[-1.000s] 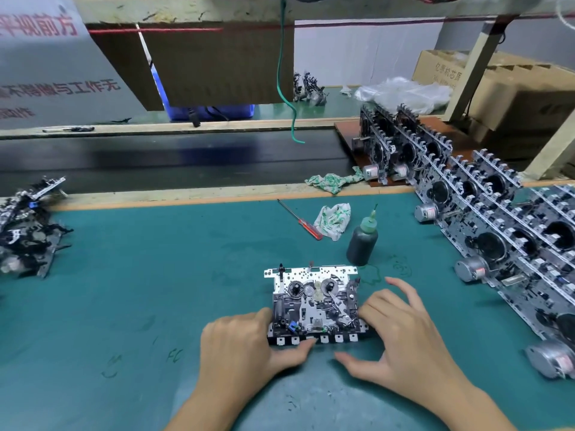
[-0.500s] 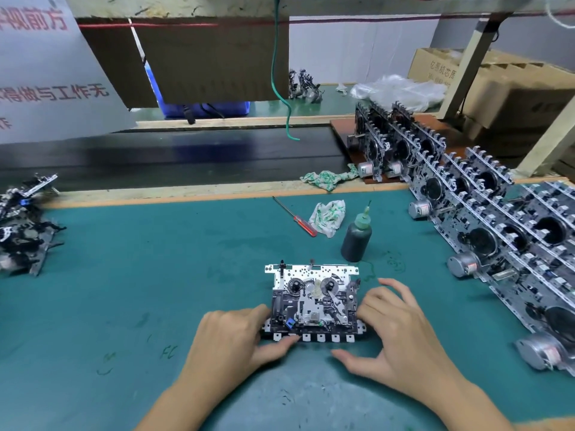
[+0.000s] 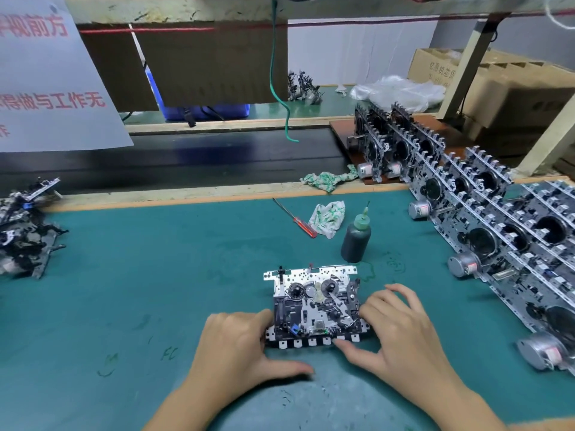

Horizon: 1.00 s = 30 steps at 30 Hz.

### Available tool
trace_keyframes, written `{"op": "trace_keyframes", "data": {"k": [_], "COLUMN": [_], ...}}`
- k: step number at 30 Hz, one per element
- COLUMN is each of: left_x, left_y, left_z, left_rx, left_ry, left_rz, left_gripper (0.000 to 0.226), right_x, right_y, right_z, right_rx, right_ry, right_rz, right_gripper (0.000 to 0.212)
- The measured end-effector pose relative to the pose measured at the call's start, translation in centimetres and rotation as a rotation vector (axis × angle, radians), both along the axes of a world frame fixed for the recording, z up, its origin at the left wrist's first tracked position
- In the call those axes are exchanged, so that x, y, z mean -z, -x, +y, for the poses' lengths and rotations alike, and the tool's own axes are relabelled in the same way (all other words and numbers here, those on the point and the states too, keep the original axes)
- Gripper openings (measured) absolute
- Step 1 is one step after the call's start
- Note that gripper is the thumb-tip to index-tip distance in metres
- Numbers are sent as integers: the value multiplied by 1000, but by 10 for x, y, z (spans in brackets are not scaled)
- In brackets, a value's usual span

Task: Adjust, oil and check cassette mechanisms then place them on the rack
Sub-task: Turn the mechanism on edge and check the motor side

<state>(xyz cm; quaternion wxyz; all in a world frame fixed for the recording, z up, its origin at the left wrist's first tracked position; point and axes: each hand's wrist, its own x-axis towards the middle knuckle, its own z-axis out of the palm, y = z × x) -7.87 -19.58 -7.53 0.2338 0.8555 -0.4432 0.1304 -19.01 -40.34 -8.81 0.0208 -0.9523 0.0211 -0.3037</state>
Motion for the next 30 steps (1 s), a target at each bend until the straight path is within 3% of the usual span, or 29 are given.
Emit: {"op": "trace_keyframes", "data": {"k": [5, 9, 13, 16, 24, 30], "left_x": [0, -2, -3, -1, 2, -4], "left_y": [1, -2, -5, -6, -7, -4], "left_z": [2, 4, 4, 4, 5, 2], "left_rx": [23, 150, 101, 95, 29, 12], "left_ry": [-25, -37, -17, 8, 21, -4], "left_rz": [57, -9, 41, 38, -27, 40], "left_gripper": [67, 54, 52, 51, 55, 68], "right_x": [0, 2, 1, 0, -2, 3], "right_y": [0, -3, -2, -2, 2, 1], "right_z": [-3, 1, -5, -8, -7, 0], "right_rx": [-13, 50, -35, -61, -136, -34], "right_ry": [13, 11, 19, 74, -19, 10], "right_rz": [-2, -50, -5, 5, 58, -2], "right_gripper": [51, 55, 50, 48, 51, 48]}}
